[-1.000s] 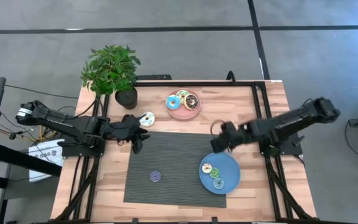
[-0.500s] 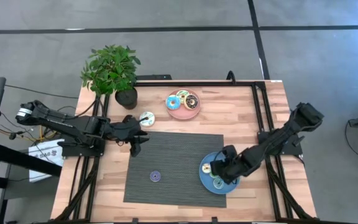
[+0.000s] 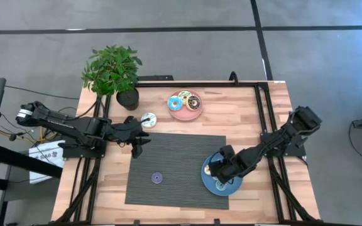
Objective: Pick & Place donuts
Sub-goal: Put the top small dark blue donut on the blue plate, then put the large white donut on the pink plate
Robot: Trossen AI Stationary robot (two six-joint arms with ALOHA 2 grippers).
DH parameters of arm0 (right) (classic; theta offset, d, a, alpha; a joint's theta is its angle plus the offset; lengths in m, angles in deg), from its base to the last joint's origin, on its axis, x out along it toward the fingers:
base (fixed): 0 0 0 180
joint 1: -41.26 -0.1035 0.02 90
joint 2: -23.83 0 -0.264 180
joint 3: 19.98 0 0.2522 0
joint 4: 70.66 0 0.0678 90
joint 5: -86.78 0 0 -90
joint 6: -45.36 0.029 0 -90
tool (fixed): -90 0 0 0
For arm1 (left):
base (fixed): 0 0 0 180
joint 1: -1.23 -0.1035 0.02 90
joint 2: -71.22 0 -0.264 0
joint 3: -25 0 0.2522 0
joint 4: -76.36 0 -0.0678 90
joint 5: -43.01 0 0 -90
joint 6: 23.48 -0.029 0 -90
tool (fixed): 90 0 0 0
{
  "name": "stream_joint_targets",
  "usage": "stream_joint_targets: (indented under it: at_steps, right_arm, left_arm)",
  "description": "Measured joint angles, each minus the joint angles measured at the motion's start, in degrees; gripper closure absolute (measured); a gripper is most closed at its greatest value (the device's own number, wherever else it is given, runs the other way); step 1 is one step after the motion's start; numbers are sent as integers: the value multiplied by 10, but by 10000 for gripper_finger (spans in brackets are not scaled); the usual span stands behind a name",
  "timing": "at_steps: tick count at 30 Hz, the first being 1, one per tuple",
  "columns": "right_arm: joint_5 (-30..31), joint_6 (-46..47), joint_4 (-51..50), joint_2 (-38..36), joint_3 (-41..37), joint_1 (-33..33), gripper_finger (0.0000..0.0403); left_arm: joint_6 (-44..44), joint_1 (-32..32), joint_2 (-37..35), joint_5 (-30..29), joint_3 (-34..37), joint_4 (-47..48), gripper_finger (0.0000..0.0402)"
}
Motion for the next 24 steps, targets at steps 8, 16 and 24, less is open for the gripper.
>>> stream_joint_targets:
  at_steps: [8,16,24]
  right_arm:
    - [-2,-6,-1,-1,0,2,160]
    - [-1,-8,-29,-47,0,2,152]
    - [-2,-46,-132,-141,0,27,164]
  left_arm:
    - [1,0,0,0,0,0,274]
    - [1,0,0,0,0,-1,274]
    - [2,0,0,0,0,-6,274]
